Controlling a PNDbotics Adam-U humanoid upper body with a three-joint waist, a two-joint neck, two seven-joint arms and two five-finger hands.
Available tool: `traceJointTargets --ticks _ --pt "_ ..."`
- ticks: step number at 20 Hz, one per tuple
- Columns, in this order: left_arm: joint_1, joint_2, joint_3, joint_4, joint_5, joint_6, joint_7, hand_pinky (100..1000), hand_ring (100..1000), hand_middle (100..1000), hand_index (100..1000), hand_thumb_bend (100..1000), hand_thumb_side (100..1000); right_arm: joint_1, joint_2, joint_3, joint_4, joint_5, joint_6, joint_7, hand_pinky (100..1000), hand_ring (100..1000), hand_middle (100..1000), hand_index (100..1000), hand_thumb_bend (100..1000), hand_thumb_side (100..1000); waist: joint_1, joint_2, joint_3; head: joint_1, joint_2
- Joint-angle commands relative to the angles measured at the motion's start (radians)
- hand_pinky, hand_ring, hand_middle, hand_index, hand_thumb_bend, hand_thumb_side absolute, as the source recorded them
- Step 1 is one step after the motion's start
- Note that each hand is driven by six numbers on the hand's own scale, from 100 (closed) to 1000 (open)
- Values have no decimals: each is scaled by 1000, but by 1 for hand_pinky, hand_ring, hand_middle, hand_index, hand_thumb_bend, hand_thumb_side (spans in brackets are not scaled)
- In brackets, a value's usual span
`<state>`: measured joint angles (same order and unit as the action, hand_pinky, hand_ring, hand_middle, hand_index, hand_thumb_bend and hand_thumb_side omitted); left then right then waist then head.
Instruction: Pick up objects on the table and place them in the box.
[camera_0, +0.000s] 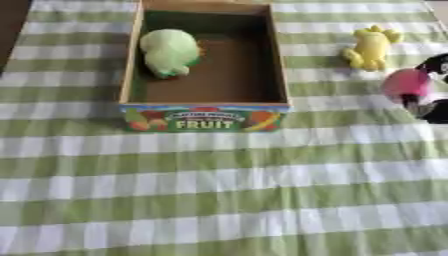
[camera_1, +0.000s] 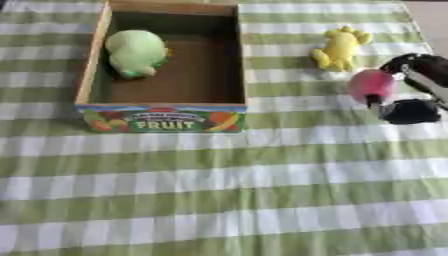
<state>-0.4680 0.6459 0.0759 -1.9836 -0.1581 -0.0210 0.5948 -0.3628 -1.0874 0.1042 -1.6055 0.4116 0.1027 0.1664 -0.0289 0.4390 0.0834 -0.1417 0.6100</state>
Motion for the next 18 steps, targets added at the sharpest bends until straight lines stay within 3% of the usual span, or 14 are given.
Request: traceJointTargets --ticks 1,7,10,14,15,16,18 --pt "-15 23 2 -16 4 0 -2 542 788 797 948 100 925 -19 -40 -23 -43 -10 5 -18 841 831 647 727 100 373 -2 -30 0 5 -6" --pt "-19 21 -2 -16 6 -1 -5 543 786 798 946 100 922 -39 -41 -35 -74 -13 2 -32 840 827 627 710 100 364 -4 -42 10 11 3" --pt "-19 21 -4 -16 6 -2 -9 543 786 797 946 100 921 -102 -40 -31 -137 -6 -23 -52 841 827 627 708 100 365 -6 -51 11 30 10" --pt "-17 24 -5 -16 7 -1 -10 543 786 797 946 100 921 -197 -34 0 -192 7 -14 -22 841 824 626 706 100 364 -11 -59 12 46 12" --pt "-17 24 -6 -16 7 -1 -11 543 786 797 946 100 944 -221 -29 8 -198 10 -14 -14 842 824 627 706 100 649 -13 -60 12 47 12" --pt "-18 24 -7 -16 7 -1 -12 543 786 797 946 100 920 -245 -22 15 -203 15 -15 -9 842 824 626 705 100 360 -14 -63 14 46 13" --pt "-21 25 -9 -16 8 -2 -15 543 786 797 946 100 919 -294 -2 28 -202 23 -14 3 842 823 624 703 100 356 -17 -67 16 41 14"
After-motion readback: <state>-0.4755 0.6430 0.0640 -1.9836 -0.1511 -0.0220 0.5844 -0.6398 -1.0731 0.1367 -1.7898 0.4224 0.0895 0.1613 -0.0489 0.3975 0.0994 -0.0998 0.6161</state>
